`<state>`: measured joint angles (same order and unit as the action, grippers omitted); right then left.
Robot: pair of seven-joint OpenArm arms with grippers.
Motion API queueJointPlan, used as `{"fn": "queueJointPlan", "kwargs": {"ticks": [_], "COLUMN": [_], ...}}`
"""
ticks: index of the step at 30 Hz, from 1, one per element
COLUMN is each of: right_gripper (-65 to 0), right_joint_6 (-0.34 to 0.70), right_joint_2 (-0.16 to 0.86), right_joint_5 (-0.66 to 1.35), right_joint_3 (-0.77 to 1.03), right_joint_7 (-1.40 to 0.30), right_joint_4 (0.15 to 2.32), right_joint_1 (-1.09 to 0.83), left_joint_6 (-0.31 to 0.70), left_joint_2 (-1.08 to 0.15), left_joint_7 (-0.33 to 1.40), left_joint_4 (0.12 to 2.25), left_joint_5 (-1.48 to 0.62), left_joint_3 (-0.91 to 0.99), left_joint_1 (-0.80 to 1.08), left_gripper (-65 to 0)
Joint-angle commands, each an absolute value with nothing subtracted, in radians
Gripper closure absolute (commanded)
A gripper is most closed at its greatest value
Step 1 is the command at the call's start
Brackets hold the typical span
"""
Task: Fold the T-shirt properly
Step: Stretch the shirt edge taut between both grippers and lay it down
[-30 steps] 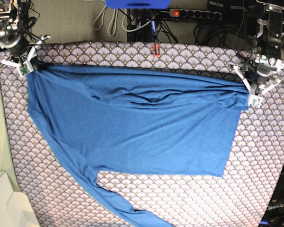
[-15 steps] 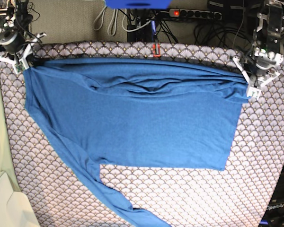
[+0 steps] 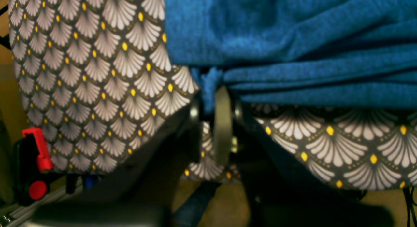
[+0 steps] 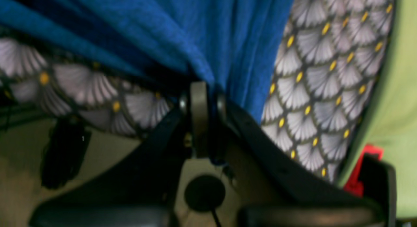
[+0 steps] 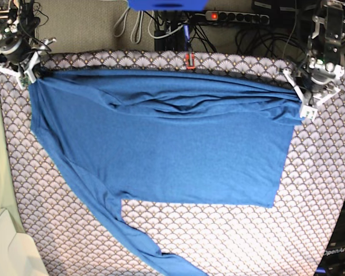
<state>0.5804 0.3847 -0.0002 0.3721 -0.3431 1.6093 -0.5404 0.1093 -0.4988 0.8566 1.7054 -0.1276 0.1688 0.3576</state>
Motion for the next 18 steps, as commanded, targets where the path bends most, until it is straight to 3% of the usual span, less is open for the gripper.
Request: {"fn": "queueJointPlan", "kwargs": {"ticks": [1, 4, 7, 10, 18], "right_gripper": [-4.4, -15.3, -26.6, -31.4, -30.5], "right_joint_6": [0.573, 0.573, 0.573, 0.573, 0.573], "right_joint_2": [0.401, 0.403, 0.403, 0.403, 0.407], "right_joint_5": [-0.002, -0.002, -0.002, -0.002, -0.002], "right_joint_3": [0.383, 0.384, 0.384, 0.384, 0.39], "right_joint_7": [-0.355, -0.378, -0.369, -0.367, -0.367], "right_joint_4": [1.624, 1.626, 1.626, 1.627, 1.629], "right_joint_1": [-0.539, -0.538, -0.542, -0.542, -0.544], "left_joint_6": [0.099, 0.099, 0.099, 0.101, 0.101], "left_joint_2": [-0.519, -0.519, -0.519, -0.519, -0.519], "left_joint_7": [0.851, 0.851, 0.851, 0.851, 0.851], "left_joint_4": [1.716, 1.716, 1.716, 1.718, 1.732], "left_joint_5": [-0.11, -0.11, -0.11, -0.11, -0.111], "left_joint_3": [0.182, 0.182, 0.177, 0.179, 0.188], "left_joint_1": [0.367, 0.377, 0.378, 0.378, 0.39], "left_gripper": [-14.6, -30.7, -39.7, -40.4, -40.7]}}
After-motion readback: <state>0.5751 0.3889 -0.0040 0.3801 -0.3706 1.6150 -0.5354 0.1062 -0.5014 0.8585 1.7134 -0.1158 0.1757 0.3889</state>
